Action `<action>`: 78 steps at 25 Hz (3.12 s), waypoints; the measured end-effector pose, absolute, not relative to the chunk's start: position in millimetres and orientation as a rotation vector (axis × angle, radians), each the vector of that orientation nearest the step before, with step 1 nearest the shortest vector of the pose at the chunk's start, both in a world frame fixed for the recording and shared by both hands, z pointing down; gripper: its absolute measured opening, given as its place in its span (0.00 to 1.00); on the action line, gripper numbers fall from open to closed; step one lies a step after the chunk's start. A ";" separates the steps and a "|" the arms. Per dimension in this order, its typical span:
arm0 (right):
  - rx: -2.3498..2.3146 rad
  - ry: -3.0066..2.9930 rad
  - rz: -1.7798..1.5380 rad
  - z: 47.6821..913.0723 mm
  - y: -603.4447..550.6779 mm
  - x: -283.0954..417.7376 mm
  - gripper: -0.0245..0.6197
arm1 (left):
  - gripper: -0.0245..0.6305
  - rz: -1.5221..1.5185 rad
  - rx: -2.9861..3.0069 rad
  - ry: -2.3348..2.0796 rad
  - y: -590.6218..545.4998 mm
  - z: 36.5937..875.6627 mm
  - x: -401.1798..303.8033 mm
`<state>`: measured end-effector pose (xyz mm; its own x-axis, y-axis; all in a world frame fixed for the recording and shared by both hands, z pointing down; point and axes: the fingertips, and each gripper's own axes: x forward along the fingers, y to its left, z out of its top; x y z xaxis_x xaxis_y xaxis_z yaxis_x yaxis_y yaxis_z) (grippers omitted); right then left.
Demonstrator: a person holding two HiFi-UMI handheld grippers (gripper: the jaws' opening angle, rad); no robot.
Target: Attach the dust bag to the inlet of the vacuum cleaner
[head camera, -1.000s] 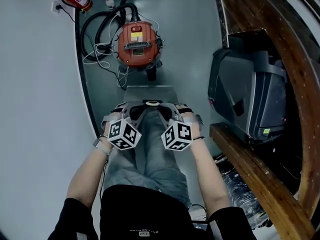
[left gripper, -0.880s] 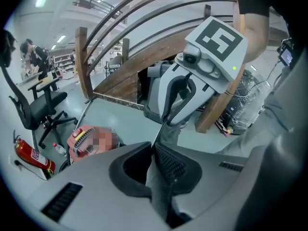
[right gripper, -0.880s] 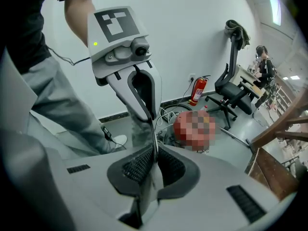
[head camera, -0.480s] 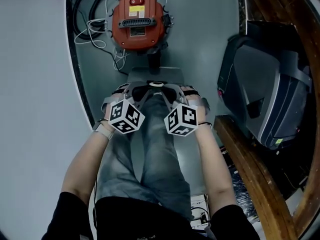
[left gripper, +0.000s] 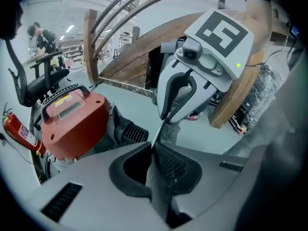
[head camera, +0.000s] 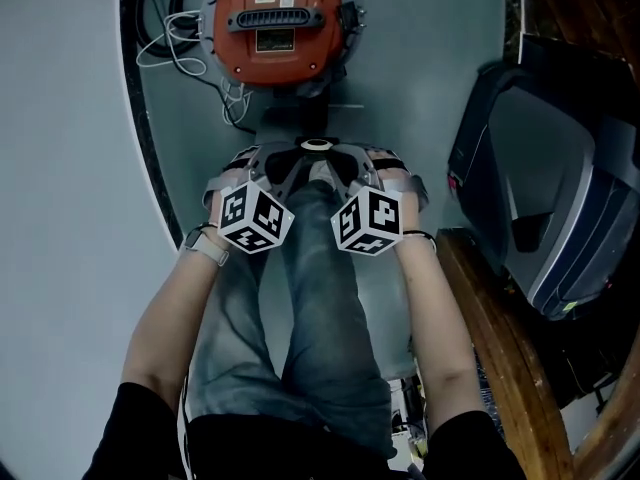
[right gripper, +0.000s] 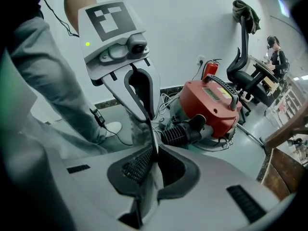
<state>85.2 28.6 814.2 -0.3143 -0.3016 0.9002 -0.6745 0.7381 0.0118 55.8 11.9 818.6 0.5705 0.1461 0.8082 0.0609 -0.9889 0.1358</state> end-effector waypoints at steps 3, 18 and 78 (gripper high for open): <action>0.740 -1.912 0.432 829.6 22.0 87.5 0.12 | 0.07 1.406 2.693 0.141 6.1 834.1 57.6; 0.754 -1.922 0.339 857.2 2.1 96.0 0.12 | 0.07 1.395 2.750 0.034 -11.6 863.4 65.2; 0.810 -1.829 0.330 840.4 -45.3 104.6 0.10 | 0.07 1.512 2.729 -0.011 -50.7 855.3 64.9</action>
<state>104.6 -45.3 840.4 -0.2112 -0.3735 0.9033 -0.6656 0.7317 0.1469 64.9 -50.7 855.3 0.5305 0.0043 0.8477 -0.0164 -0.9997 0.0154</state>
